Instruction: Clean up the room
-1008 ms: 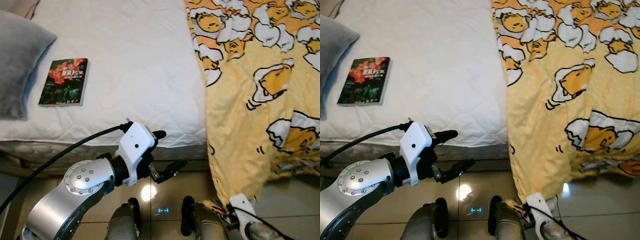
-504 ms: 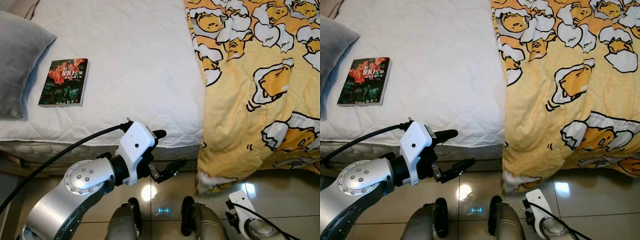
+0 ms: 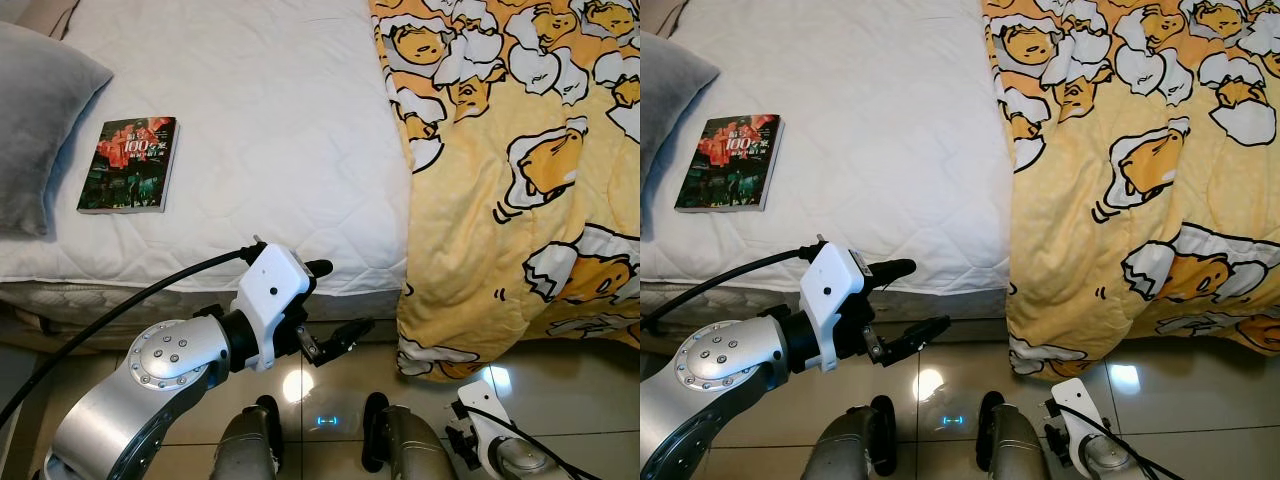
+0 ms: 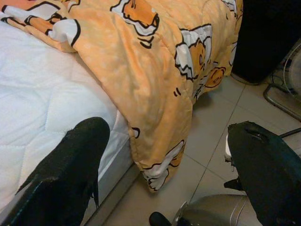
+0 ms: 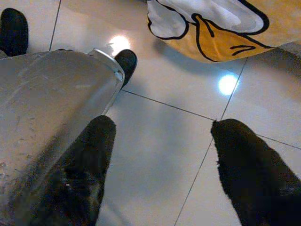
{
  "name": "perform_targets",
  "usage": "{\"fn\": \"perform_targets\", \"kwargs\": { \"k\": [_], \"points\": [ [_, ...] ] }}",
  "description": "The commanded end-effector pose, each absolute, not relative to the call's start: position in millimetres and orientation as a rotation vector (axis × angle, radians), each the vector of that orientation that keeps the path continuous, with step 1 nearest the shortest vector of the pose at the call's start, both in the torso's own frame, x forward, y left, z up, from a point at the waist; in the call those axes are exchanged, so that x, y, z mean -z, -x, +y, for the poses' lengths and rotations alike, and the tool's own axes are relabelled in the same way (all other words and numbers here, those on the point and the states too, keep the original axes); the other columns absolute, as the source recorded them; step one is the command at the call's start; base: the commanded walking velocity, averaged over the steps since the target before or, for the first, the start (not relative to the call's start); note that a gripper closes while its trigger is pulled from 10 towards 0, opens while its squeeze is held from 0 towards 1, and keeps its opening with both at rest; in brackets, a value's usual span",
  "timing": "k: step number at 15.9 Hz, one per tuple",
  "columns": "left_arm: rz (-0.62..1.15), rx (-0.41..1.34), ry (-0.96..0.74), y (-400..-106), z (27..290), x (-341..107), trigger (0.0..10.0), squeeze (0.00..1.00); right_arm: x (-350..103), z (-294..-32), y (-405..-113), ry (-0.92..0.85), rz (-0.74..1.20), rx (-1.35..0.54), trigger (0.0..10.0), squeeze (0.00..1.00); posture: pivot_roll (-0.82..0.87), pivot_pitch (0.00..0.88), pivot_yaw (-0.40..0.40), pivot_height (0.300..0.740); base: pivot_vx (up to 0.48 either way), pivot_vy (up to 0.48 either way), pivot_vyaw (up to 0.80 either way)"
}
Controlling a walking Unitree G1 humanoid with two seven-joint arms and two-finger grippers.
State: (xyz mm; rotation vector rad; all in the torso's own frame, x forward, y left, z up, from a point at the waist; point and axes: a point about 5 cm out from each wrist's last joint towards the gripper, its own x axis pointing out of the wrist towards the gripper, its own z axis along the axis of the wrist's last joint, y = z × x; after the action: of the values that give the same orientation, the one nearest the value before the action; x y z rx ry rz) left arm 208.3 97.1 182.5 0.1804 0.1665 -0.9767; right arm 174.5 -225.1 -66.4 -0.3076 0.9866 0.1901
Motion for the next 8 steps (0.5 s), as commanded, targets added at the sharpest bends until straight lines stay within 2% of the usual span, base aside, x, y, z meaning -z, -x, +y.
{"fn": "perform_targets", "kwargs": {
  "k": [1, 2, 3, 5, 8],
  "points": [
    [0.132, 0.701, -0.128, -225.4, 111.8, -171.7, 10.0, 0.0, 9.5, -190.3, -223.2, 0.182, 0.616, -0.162, 10.0, 0.0, -0.03, 0.062, 0.047, 0.74, 0.0, 0.0, 0.0],
    [0.117, 0.345, -0.07, -240.2, 135.4, -152.4, 10.0, 0.0, -97.3, -159.1, -249.6, 0.059, 0.139, -0.149, 10.0, 0.0, -0.03, 0.046, 0.044, 0.74, 0.0, 0.0, 0.0],
    [0.115, 0.267, -0.06, -242.2, 141.4, -148.1, 10.0, 0.0, -121.7, -153.9, -248.2, 0.037, 0.039, -0.15, 10.0, 0.0, -0.03, 0.043, 0.044, 0.74, 0.0, 0.0, 0.0],
    [0.119, 0.252, -0.06, -248.3, 144.0, -149.4, 10.0, 0.0, -111.9, -154.2, -252.3, 0.07, 0.07, -0.15, 10.0, 0.0, -0.02, 0.036, 0.042, 0.74, 0.0, 0.0, 0.0],
    [0.14, 0.255, -0.101, -254.5, 150.1, -145.2, 10.0, 0.0, -93.7, -168.7, -256.3, 0.093, 0.172, -0.093, 10.0, 0.0, -0.01, 0.036, 0.043, 0.74, 0.0, 0.0, 0.0]
  ]
}}
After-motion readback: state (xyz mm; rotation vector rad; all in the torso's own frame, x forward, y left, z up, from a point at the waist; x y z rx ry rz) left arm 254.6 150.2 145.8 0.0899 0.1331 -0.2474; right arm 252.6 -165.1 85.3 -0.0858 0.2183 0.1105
